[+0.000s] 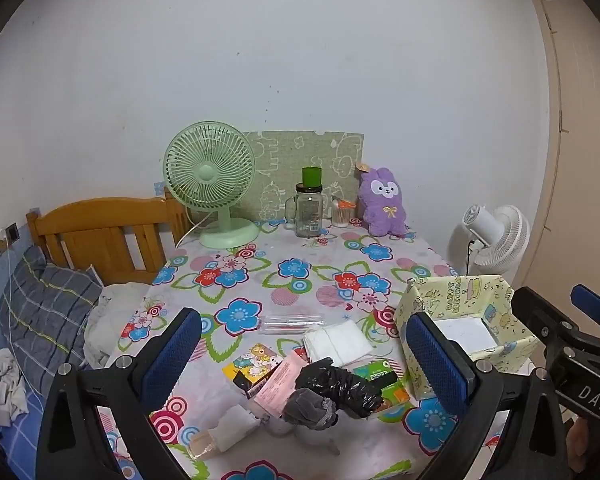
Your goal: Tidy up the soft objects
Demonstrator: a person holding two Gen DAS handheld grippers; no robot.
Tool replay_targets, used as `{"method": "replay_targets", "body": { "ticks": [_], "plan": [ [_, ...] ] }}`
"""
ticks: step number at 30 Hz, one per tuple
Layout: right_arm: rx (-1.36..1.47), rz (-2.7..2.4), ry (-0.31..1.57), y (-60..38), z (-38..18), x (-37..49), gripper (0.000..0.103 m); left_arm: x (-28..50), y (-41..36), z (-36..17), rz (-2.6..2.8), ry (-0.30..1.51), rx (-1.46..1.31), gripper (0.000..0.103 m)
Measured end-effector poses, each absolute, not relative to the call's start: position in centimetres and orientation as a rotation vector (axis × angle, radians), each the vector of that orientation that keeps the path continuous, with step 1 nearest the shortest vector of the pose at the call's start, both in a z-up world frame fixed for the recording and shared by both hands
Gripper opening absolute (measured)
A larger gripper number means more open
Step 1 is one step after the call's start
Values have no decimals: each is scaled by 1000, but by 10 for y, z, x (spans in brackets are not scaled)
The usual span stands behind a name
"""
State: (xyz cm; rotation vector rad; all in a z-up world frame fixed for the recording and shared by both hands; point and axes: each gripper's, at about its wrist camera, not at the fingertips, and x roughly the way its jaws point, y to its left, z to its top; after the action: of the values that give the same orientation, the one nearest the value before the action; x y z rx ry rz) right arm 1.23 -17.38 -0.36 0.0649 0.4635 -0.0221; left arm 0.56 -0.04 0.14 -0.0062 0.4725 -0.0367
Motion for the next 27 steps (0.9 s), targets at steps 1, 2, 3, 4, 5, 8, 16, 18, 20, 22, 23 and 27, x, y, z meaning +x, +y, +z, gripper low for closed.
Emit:
{"method": "replay_targets", "body": {
  "ticks": [1,2,3,4,5,8,16,18,20,22,23,27],
  "plan": [
    [64,-23,460,-174,-4,11,102,6,0,1,-36,473,-6,103],
    [59,-26,459,-174,-2,11,102,6,0,1,-36,473,-7,103],
    [53,-29,458,-173,-3,12,102,6,1,0,-35,473,-6,103],
    [44,-33,460,-172,-3,13,102,6,1,0,-33,474,-6,103],
    [35,-32,465,-170,-4,13,102,6,2,0,-32,473,-7,103],
    [43,-20,468,-171,-5,14,102,7,2,-1,-31,474,-7,103],
    [40,-9,465,-168,-6,15,102,9,5,-4,-23,476,-4,103],
    [31,-11,461,-166,-7,14,102,9,6,-5,-20,477,-5,103],
    [29,-11,459,-165,-7,15,102,9,6,-5,-18,478,-6,103],
    [35,3,461,-165,-7,15,102,10,6,-5,-17,478,-5,103],
    [38,2,462,-165,-7,16,102,10,6,-5,-17,479,-3,103],
    [52,4,481,-165,-8,17,102,10,7,-5,-17,479,-3,103]
  ]
}}
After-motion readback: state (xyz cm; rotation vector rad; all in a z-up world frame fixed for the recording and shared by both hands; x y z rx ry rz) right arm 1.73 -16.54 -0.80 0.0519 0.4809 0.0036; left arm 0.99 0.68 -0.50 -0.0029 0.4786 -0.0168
